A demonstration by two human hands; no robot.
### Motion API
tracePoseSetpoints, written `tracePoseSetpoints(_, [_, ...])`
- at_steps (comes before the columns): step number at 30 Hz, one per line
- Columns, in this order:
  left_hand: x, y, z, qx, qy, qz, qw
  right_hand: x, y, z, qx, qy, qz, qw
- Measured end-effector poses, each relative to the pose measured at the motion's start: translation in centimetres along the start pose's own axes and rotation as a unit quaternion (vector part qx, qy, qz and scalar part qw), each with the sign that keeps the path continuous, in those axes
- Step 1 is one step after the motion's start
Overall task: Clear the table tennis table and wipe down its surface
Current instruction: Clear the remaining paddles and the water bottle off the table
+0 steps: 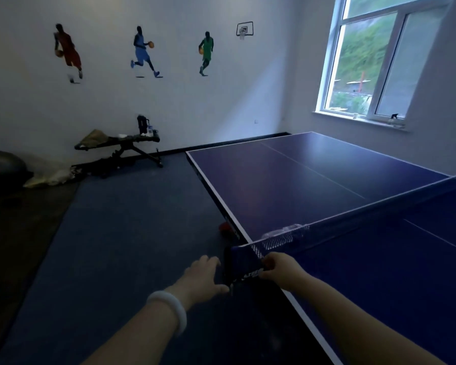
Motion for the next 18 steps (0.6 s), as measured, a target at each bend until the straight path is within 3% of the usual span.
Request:
tracePoseSetpoints(6, [-4.3, 5.3, 11.7, 0.05, 0.033, 0.008, 0.998, 0.6, 2.5, 11.0, 0.045, -0.038, 0.013, 0.998])
tracePoseSetpoints(11, [-8.1, 9.4, 21.5, 0.105, 0.076, 0.029, 0.991, 0.7, 4.7, 17.5, 0.134, -0.069, 0.06, 0.987])
tracePoseSetpoints(18, [-8.2, 8.2, 32.1, 0.185, 0.15, 0.039, 0.971, 1.8, 3.3, 20.9, 0.25, -0.071, 0.084, 0.962])
Point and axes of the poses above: each hand's wrist, its own z-axis towards the middle knuckle, its own x-axis out of the palm, y = z × x, the point moved 1 cm from there along z, towards the middle knuckle, and after that the axes turned 9 degrees about -z, right-handed, at the moved point
